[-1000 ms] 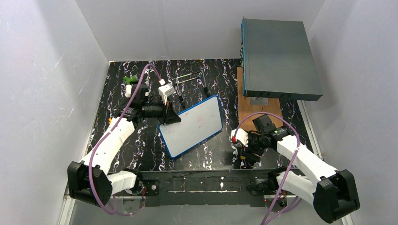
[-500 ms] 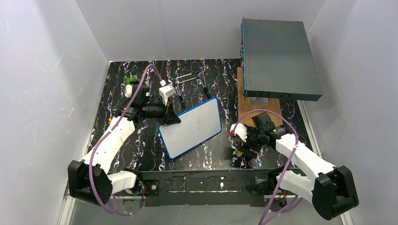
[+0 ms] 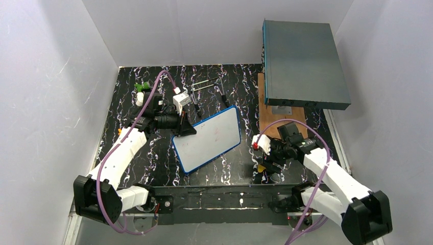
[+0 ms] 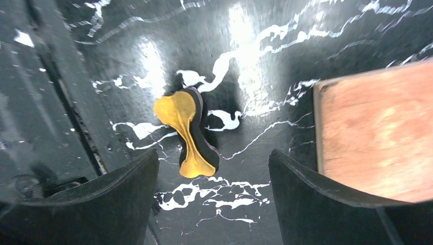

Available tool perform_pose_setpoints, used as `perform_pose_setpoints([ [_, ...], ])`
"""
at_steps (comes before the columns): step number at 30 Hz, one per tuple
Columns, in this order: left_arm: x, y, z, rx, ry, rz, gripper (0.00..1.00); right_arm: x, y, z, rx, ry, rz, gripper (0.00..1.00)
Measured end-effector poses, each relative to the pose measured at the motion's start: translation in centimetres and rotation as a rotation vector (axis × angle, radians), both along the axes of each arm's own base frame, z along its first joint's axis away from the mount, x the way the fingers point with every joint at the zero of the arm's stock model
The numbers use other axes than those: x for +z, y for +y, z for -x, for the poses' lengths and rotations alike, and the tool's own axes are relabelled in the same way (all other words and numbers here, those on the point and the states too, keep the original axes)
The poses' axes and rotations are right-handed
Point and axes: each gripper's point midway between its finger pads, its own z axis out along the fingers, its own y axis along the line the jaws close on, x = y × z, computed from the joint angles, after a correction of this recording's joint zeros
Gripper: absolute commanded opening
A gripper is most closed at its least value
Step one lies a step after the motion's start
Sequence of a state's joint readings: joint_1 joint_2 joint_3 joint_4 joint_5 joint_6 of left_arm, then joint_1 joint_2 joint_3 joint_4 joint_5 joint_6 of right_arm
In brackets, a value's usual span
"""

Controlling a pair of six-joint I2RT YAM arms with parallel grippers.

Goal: Erase the whiteboard
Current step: Place the whiteboard eraser at the center of the board, then place the whiteboard on the whiteboard stand.

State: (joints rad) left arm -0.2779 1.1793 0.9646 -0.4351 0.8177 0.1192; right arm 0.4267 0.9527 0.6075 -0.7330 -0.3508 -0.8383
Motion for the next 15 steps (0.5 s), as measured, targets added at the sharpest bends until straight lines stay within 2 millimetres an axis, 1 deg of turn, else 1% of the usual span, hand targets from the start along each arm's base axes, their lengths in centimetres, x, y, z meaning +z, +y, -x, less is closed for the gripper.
perform_pose_setpoints([
  [3, 0.3, 0.0, -0.2, -0.001, -0.008, -0.005, 0.0, 2.4, 1.0, 0.5, 0.044, -0.025, -0.074, 0.81],
  [6, 1.5, -0.1, -0.9, -0.003, -0.04, -0.005, 0.0, 3.7, 1.7, 1.6, 0.088, -0.026, -0.135, 0.81],
  [8, 2.4, -0.2, -1.4, -0.004, -0.062, -0.006, 0.0, 3.9, 1.6, 2.2, 0.091, -0.01, -0.155, 0.81],
  [13, 4.8, -0.4, -3.3, -0.011, -0.125, -0.014, 0.0, 3.8, 1.5, 2.7, 0.078, 0.03, -0.171, 0.8],
  [15, 5.5, -0.6, -4.3, -0.017, -0.145, -0.019, 0.0, 3.6, 1.5, 2.9, 0.078, 0.048, -0.171, 0.8],
])
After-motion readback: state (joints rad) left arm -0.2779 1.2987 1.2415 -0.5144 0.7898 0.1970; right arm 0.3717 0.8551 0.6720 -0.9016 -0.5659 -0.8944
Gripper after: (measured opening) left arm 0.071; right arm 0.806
